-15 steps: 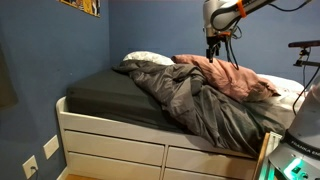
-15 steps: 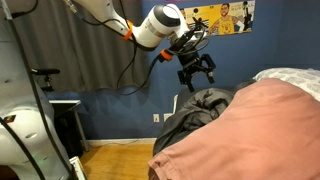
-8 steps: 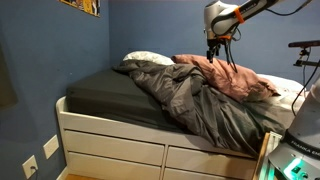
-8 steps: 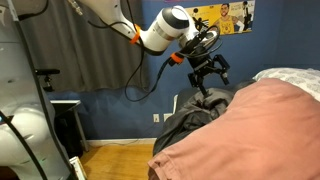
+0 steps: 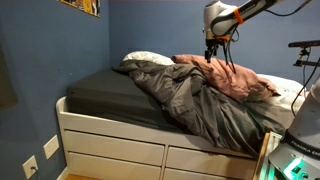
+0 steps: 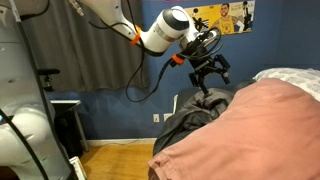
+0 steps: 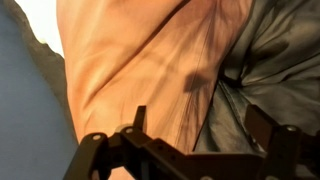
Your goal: Move the pillow clockwise once
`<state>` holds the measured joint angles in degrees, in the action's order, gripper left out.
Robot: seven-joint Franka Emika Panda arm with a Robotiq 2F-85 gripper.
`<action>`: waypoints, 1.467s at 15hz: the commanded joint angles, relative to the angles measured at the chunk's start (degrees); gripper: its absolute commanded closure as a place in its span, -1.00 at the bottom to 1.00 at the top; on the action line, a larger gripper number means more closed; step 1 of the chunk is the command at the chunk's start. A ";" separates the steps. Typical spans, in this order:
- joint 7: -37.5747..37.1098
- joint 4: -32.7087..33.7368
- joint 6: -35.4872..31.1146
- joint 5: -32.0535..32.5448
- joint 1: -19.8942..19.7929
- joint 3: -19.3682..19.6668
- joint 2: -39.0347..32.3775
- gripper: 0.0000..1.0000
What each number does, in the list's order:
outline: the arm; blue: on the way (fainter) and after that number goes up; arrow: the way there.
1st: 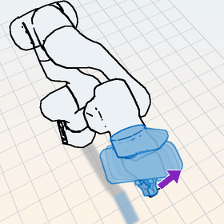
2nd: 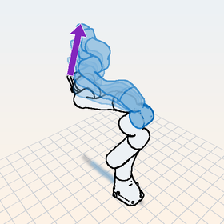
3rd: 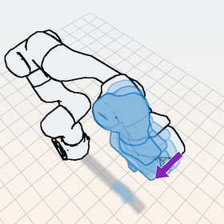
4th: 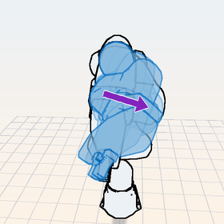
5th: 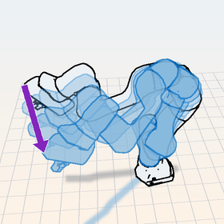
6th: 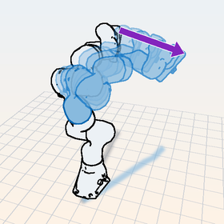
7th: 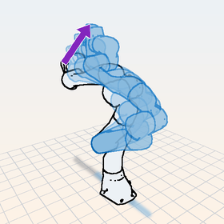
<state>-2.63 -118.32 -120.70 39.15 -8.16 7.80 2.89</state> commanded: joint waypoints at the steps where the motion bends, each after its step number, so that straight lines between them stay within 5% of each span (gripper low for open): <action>1: -1.34 0.20 -6.38 0.61 -0.90 1.00 -2.11 -1.00; 10: -6.46 0.96 -19.33 6.04 -3.12 4.67 -10.12 -1.00; 17: -16.72 2.86 -16.17 22.82 -2.33 6.88 -13.23 -1.00; 22: -17.04 3.10 -13.55 23.40 -3.07 6.25 -14.35 -1.00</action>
<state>-18.46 -116.47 -136.22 60.89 -10.98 13.78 -9.96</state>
